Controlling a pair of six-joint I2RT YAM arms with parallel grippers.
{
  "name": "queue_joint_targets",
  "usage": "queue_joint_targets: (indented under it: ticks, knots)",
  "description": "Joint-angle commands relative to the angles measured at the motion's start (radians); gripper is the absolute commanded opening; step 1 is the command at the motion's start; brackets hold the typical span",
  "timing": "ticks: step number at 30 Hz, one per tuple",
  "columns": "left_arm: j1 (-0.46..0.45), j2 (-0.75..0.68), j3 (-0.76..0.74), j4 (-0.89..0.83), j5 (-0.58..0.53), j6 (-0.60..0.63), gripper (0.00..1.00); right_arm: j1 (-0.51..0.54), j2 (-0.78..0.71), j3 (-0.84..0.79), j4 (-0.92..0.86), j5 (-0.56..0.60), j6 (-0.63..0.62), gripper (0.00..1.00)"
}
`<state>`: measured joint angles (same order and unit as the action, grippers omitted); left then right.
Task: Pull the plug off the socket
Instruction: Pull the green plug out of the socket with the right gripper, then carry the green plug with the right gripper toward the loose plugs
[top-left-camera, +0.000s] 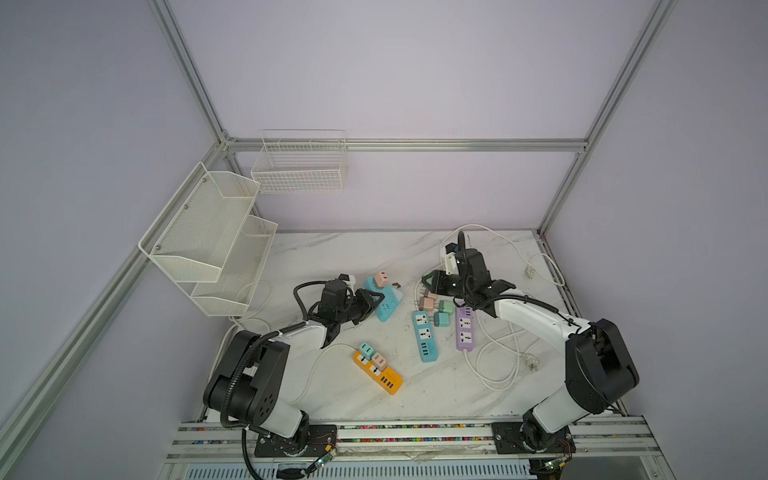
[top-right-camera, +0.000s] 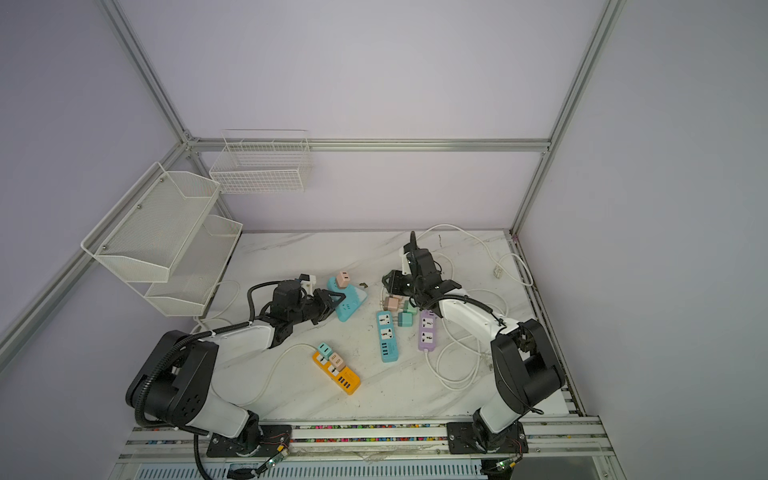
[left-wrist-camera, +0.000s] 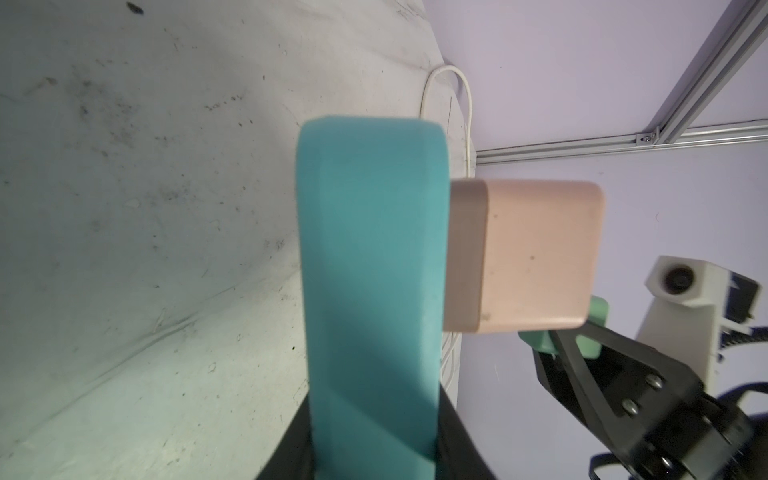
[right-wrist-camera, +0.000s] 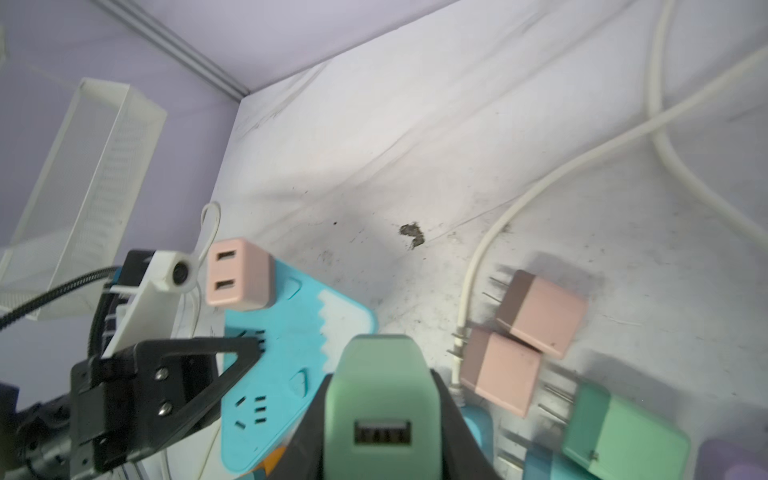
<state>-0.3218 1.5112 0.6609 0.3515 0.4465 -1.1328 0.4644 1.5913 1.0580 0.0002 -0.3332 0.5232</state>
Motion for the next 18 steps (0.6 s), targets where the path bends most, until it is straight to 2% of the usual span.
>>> queue_joint_targets:
  ticks: [1, 8, 18]
  knots:
    - [-0.003, -0.067, 0.022, 0.066, 0.033, 0.030, 0.00, -0.041, 0.043, -0.025, 0.106, -0.087, 0.125, 0.31]
    - [-0.028, -0.073, 0.018, 0.089, 0.037, 0.037, 0.00, -0.143, 0.196, -0.029, 0.244, -0.101, 0.234, 0.31]
    - [-0.057, -0.056, 0.019, 0.105, 0.063, 0.054, 0.00, -0.191, 0.335, 0.046, 0.321, -0.088, 0.247, 0.34]
